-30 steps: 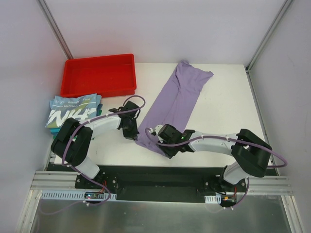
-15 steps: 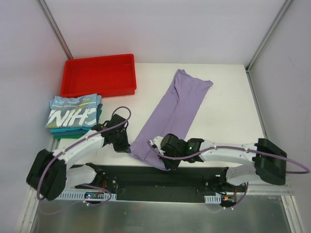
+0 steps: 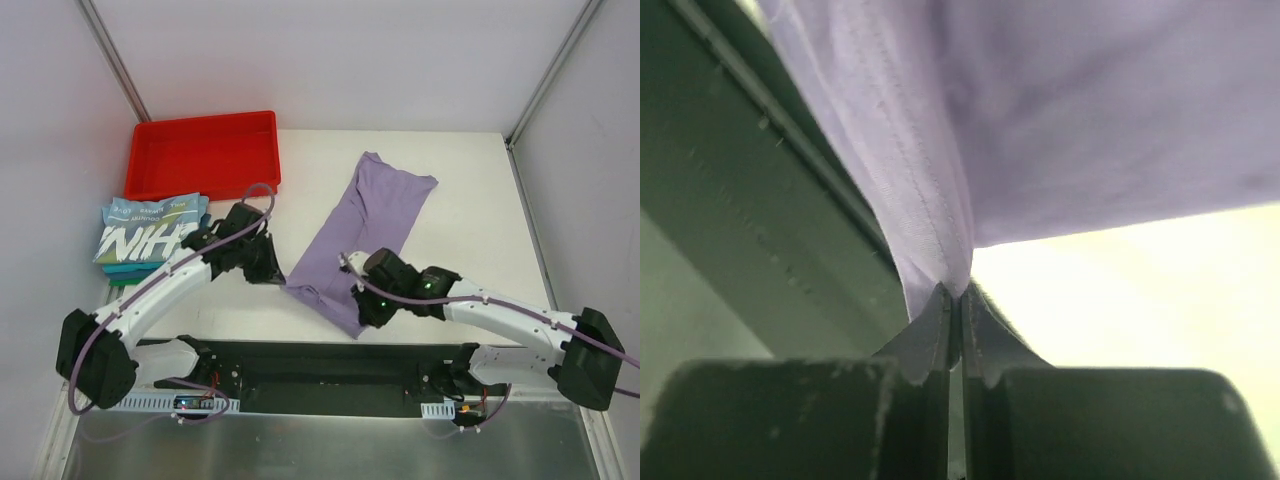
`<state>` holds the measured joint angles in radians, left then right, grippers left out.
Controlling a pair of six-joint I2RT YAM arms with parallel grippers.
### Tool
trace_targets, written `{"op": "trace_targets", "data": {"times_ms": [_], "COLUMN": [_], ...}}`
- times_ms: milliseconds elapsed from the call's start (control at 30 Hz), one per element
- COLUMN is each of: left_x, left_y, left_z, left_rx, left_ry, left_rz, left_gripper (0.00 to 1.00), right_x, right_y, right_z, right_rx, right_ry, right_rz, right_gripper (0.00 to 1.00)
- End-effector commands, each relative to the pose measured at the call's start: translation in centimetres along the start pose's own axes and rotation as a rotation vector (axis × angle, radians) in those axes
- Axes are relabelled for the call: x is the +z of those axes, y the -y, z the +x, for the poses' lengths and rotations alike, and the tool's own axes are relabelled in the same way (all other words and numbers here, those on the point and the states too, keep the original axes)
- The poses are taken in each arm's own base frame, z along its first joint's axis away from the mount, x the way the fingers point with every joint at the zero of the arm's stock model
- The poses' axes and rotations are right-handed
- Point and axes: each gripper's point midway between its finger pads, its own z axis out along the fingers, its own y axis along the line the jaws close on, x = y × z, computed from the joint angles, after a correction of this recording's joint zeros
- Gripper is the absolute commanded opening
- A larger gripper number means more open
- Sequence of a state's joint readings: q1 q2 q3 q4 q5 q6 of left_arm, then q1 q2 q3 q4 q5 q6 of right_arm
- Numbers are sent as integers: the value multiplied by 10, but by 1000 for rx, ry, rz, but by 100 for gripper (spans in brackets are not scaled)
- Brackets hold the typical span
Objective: Fold and stack the t-shirts
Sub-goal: Fold the folded rectangular tshirt in 1/3 of the way
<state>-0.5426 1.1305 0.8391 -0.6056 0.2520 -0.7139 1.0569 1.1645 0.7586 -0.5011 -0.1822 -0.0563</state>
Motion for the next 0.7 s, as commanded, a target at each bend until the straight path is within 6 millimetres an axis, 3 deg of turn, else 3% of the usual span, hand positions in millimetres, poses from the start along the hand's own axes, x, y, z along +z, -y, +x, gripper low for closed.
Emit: {"op": "trace_targets", "data": {"times_ms": [0,133,300,467,667], "left_x": [5,11,22,43,71], "left_y": [32,60,87,100,98], "left_z": [-47,-87,-127,-153,-173], "left_rx": [91,152,207,235,253], "left_ry": [68,108,140,130,95], "left_rz": [12,16,20,6,-42], "left_gripper": [0,0,0,0,0], "right_x": [-33,-49,-58,-59,-49], "right_y": [44,96,129,158,185], "right_z": [-30,-50,-72,-82,-82], "right_rx": [62,63,87,129,202], "right_ry": [123,153,192,196,184], "right_rz": [150,361,436,481,470], "right_gripper": [0,1,1,1,0]}}
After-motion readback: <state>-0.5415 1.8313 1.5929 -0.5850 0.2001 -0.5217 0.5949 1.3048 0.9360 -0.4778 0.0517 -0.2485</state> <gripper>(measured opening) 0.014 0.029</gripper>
